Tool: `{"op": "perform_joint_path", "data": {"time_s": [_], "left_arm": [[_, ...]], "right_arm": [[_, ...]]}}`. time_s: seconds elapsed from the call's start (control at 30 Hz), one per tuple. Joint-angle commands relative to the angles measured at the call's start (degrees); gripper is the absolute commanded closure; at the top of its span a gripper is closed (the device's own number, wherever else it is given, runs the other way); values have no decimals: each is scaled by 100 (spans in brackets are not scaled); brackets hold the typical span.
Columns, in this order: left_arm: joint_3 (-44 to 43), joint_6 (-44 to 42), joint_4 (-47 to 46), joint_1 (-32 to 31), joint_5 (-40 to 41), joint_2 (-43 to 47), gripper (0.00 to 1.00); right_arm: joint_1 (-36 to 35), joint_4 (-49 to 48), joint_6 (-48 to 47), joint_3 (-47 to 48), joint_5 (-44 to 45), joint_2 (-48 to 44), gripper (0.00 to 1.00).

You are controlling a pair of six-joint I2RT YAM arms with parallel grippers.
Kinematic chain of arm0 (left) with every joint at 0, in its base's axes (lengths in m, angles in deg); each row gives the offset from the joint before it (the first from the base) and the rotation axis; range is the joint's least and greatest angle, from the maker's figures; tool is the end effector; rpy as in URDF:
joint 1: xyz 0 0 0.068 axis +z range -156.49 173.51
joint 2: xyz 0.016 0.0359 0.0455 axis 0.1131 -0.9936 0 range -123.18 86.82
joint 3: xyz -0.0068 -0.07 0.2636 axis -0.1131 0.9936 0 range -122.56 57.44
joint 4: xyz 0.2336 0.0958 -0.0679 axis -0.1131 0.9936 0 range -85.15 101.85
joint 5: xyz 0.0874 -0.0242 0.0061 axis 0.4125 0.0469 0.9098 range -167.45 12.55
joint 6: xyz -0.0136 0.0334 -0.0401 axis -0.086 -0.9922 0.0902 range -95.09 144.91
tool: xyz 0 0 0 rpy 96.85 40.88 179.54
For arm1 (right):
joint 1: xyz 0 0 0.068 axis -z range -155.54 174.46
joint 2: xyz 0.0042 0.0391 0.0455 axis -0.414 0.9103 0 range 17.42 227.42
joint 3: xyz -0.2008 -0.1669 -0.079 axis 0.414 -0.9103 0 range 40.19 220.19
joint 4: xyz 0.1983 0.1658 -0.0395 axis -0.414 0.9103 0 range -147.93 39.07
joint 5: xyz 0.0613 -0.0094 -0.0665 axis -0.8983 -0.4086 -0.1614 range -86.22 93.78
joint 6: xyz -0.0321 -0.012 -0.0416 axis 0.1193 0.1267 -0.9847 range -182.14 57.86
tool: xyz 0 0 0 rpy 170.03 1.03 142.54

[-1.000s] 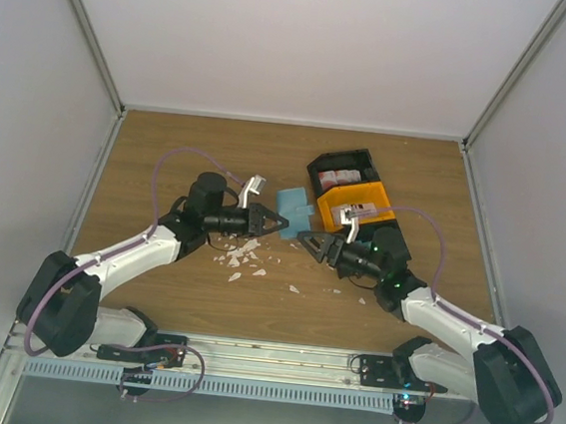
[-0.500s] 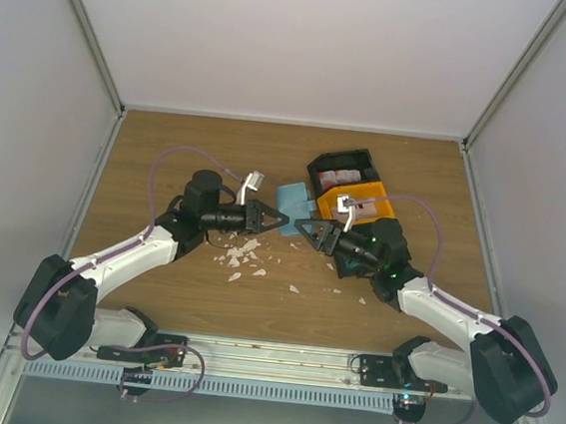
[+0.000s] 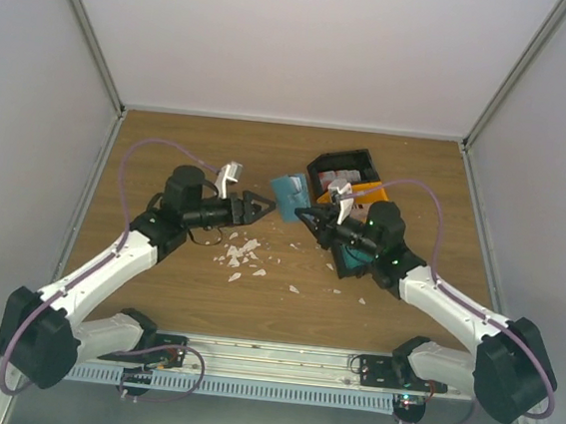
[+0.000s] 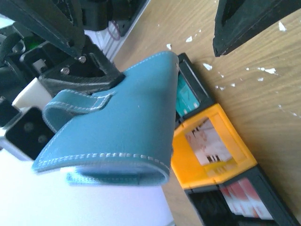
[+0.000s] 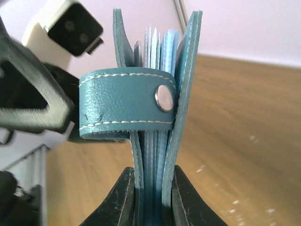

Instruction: Put the credit cards into the card holder

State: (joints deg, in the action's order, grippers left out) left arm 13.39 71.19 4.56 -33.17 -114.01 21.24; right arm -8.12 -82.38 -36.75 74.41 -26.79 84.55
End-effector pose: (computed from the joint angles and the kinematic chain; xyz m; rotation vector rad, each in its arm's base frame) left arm 0.2194 -0.1341 0.2826 0.1104 2.1544 -1.4147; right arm 0.2087 0.1548 0.2586 -0.5370 1.7728 1.1841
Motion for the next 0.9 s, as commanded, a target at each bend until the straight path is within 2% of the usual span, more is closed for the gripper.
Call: {"op": "perform_joint_path", "data": {"time_s": [0.0,0.2,0.43,0.57,0.77,0.87], "left_arm": [[-518,-462,915,262,497,484,21],[-1429,-707,1942,492,356,603,1],[-1655,-342,1784,651,-951,461,1],[-1452,112,1594,682,-1671,275,1],[-1179,331,1585,849,-1850,334,2],[-989,477,1419,989,-1952,356,11]], "right_arm": [[-49,516,-2441,531,471,-51,99],[-160,6,-4803,526,197,-219,100],[-457,327,-6474,917,-258,-33,99],[-687,401,-7022,1144,-54,272,98],[-936,351,-7761,1334,535,568,98],[-1041,429,-8088,1383,676,599,96]]}}
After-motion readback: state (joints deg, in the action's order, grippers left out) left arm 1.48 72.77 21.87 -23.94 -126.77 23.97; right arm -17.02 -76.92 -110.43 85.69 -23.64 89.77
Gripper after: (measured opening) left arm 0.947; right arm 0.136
